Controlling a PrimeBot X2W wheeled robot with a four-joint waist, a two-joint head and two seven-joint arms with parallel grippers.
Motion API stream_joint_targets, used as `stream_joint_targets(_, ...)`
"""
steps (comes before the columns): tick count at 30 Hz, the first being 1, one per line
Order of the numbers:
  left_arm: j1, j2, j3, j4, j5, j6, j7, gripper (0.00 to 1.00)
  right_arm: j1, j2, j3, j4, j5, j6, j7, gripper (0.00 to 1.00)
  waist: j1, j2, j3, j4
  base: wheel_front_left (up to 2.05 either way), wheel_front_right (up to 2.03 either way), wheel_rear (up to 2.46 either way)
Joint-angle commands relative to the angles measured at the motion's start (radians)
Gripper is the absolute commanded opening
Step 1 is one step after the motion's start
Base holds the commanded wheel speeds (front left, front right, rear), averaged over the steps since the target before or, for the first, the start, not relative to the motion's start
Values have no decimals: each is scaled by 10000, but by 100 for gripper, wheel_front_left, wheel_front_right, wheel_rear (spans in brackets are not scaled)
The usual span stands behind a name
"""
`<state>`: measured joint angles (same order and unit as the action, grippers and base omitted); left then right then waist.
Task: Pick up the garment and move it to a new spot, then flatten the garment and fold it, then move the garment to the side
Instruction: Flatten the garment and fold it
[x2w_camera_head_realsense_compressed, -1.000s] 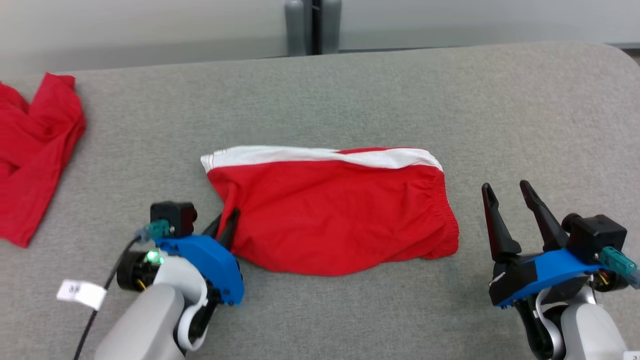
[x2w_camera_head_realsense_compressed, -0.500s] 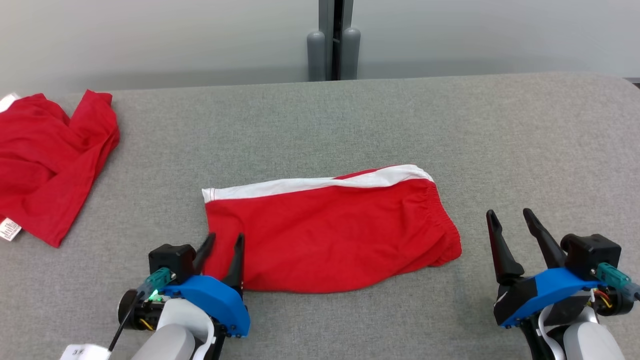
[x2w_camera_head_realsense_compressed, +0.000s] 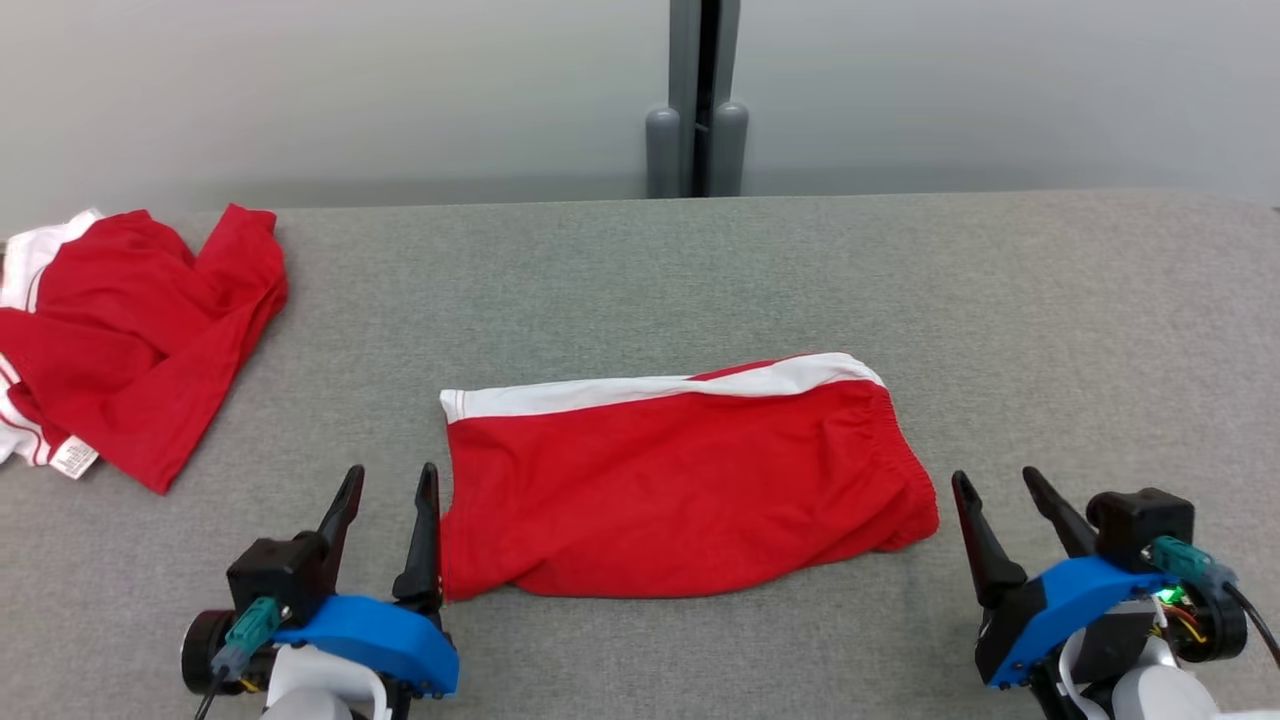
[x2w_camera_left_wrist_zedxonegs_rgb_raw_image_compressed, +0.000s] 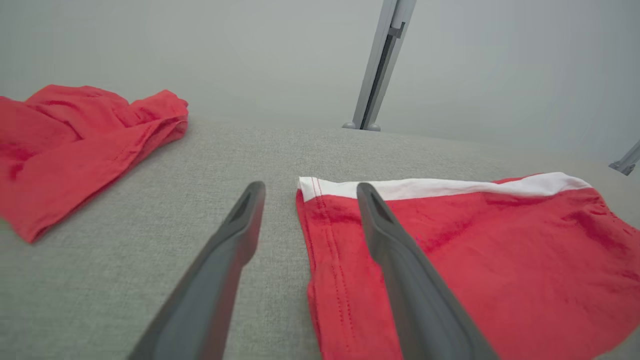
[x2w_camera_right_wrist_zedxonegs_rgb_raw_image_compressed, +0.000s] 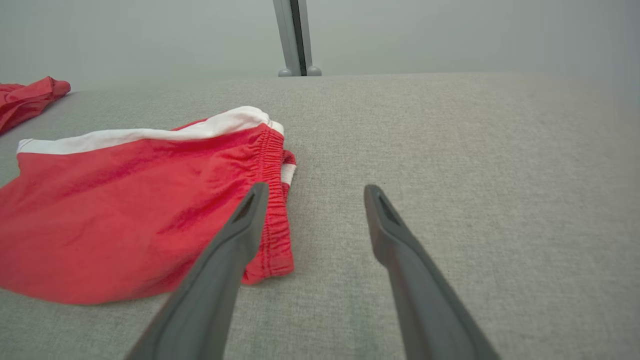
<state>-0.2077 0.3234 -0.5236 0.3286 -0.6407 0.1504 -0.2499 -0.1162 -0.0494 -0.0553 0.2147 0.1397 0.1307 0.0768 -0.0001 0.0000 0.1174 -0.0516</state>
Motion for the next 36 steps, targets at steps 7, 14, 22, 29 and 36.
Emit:
stream_joint_targets(7, 487, -101, 314, -321, 132, 156, -139, 100, -809, -20, 66, 492, -408, 1, 1061, 100, 1, 0, 87, 546, 0, 0, 0)
stream_joint_targets(14, 324, -334, 239, -223, 279, 38, -153, 100, -1703, -88, -167, 1608, -879, 1, 2356, 100, 1, 0, 288, 1068, 0, 0, 0)
stream_joint_targets(22, 341, -440, 324, -13, 392, -66, -159, 100, -1928, -202, 2, 2860, -226, 1, 3466, 99, 1, 0, 321, 1310, 0, 0, 0)
stream_joint_targets(29, 483, -495, 390, -43, 563, -113, -163, 100, -2168, -357, 517, 3082, 421, 1, 3295, 0, 1, 0, 173, 1012, 0, 0, 0)
stream_joint_targets(36, 600, -584, 355, -102, 694, -179, -165, 100, -2200, -1060, 294, 2768, 802, -1, 3290, 0, 1, 0, -54, 564, 0, 0, 0)
